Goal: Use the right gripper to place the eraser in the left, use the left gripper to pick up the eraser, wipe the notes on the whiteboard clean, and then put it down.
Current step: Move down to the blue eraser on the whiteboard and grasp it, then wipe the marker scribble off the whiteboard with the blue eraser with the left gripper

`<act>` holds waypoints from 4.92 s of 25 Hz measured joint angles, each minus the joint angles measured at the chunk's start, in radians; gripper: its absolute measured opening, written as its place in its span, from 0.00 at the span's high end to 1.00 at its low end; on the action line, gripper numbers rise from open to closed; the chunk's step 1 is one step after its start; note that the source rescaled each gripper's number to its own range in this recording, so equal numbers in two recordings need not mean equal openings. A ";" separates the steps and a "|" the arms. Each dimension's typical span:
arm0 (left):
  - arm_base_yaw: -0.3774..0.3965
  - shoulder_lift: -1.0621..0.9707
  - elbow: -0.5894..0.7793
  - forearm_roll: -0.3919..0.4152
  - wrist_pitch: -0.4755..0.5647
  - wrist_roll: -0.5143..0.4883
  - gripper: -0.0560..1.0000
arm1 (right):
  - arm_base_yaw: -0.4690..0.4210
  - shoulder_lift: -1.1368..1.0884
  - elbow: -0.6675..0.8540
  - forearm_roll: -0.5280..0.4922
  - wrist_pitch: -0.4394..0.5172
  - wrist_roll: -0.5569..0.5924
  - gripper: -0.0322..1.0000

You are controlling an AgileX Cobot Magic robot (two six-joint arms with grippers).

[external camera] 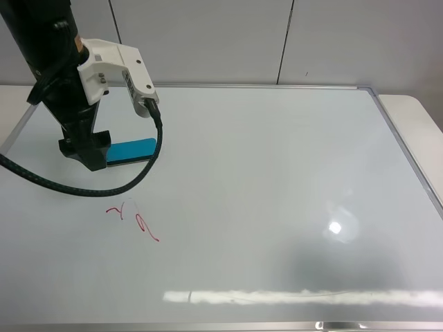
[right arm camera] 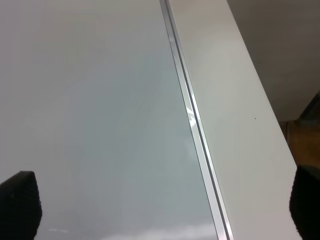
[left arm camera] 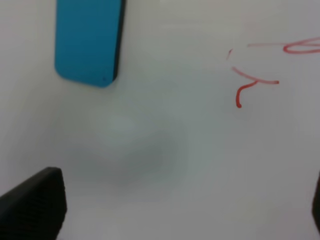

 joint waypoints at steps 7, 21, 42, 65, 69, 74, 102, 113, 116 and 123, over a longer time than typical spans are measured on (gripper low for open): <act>0.000 0.055 -0.001 0.003 -0.104 0.144 0.00 | 0.000 0.000 0.000 0.000 0.000 0.000 0.00; 0.096 0.203 -0.002 -0.018 -0.245 0.260 0.00 | 0.000 0.000 0.000 0.000 0.000 0.000 0.00; 0.182 0.391 -0.142 -0.152 -0.319 0.375 0.00 | 0.000 0.000 0.000 0.000 0.000 0.000 0.00; 0.216 0.457 -0.177 -0.135 -0.281 0.364 0.00 | 0.000 0.000 0.000 0.000 0.000 0.000 0.00; 0.219 0.464 -0.177 -0.140 -0.281 0.371 0.00 | 0.000 0.000 0.000 0.000 0.000 0.000 0.00; 0.219 0.464 -0.177 -0.163 -0.281 0.390 0.00 | 0.000 0.000 0.000 0.000 0.000 0.000 0.00; 0.219 0.317 -0.162 -0.160 -0.281 -0.285 0.88 | 0.000 0.000 0.000 0.000 0.000 0.000 0.00; 0.218 0.110 0.045 -0.213 -0.231 -0.495 0.88 | 0.000 0.000 0.000 0.000 0.000 0.000 0.00; 0.218 0.058 0.141 -0.214 -0.253 -0.522 0.88 | 0.000 0.000 0.000 0.000 0.000 0.000 0.00; 0.218 0.024 0.297 -0.215 -0.334 -0.562 0.88 | 0.000 0.000 0.000 0.000 0.000 0.000 0.00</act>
